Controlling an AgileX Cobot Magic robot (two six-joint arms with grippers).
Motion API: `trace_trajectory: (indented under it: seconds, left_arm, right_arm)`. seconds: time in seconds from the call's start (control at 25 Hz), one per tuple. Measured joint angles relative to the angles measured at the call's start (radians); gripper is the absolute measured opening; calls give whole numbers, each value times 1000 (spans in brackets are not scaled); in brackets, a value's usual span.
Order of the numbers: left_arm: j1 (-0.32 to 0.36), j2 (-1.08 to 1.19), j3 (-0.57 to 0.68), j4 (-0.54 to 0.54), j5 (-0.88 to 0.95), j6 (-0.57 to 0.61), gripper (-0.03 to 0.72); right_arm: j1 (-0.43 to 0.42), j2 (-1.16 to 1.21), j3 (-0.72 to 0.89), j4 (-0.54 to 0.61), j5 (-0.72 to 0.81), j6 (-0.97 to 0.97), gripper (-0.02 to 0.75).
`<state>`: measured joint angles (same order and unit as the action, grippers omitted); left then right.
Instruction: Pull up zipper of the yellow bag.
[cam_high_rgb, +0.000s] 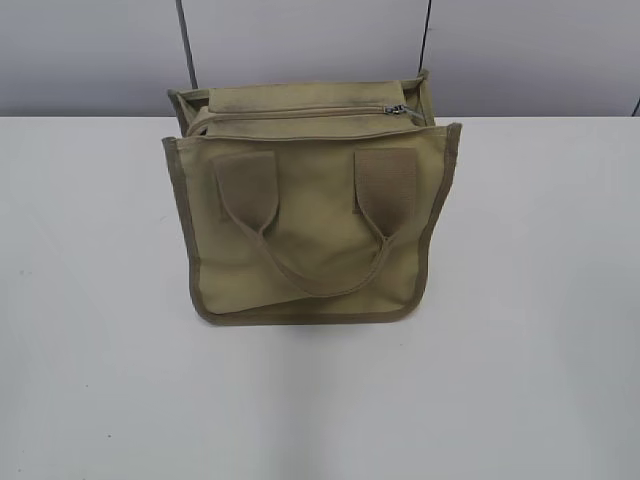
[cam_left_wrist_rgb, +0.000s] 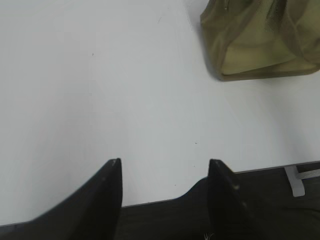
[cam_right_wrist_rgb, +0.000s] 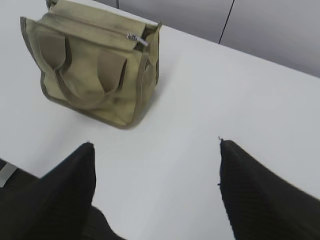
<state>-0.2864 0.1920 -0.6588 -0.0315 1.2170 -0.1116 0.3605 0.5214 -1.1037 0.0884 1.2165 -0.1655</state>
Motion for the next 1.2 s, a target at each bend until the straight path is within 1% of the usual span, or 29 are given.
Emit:
trace_trajectory:
  seconds: [0.16,0.32,0.44,0.56,0.76,1.0,1.2]
  left_arm:
    - [0,-117,40,-40,5,65,422]
    - [0,-195,60,-52,7,95,422]
    - [0,-198,75,-52,8,99,422]
    - [0,-199,75,-48,8,112,414]
    - [0,-201,83,-48,-5,191,407]
    - [0,-201,90,-48,-52,199,407]
    - [0,-202,125,-53,-133,202,407]
  right_arm:
    - [0,-225,216,-1,1,17,566]
    - [0,-402,380,-7,3,19,566]
    - [0,-476,475,-20,3,20,566]
    - [0,-492,547,-27,3,20,566]
    - [0,-493,583,-34,-14,20,566]
    - [0,-492,616,-35,-94,35,566]
    - [0,-488,621,-35,-109,36,566]
